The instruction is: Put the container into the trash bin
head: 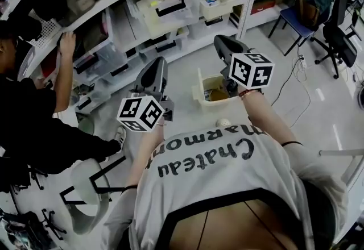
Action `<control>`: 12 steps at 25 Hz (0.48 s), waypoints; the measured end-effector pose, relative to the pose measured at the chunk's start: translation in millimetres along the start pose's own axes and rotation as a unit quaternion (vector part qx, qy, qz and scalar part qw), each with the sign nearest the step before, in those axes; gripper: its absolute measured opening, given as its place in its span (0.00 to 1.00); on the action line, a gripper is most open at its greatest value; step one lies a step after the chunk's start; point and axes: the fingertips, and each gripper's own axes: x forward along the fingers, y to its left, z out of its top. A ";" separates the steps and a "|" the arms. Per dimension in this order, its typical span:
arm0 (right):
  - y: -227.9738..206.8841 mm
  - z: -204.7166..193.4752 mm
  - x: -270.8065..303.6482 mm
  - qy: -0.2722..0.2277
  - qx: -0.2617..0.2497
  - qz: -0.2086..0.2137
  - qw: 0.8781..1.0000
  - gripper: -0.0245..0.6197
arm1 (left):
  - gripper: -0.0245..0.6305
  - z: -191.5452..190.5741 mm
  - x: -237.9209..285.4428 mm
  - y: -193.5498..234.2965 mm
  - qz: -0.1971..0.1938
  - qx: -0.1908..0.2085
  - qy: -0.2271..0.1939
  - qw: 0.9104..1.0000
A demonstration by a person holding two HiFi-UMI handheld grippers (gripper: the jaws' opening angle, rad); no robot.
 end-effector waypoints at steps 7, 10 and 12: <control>12.2 5.5 -25.1 -0.014 -0.012 -0.009 1.000 0.10 | 0.07 -2.1 -10.1 -16.4 -0.013 0.004 0.003 1.000; 11.3 0.5 -31.4 -0.014 0.000 -0.012 1.000 0.10 | 0.07 -6.1 -13.8 -19.4 -0.016 -0.004 0.005 1.000; 10.2 -3.4 -35.4 -0.011 0.004 -0.015 1.000 0.10 | 0.07 -8.1 -17.1 -20.4 -0.014 -0.007 0.005 1.000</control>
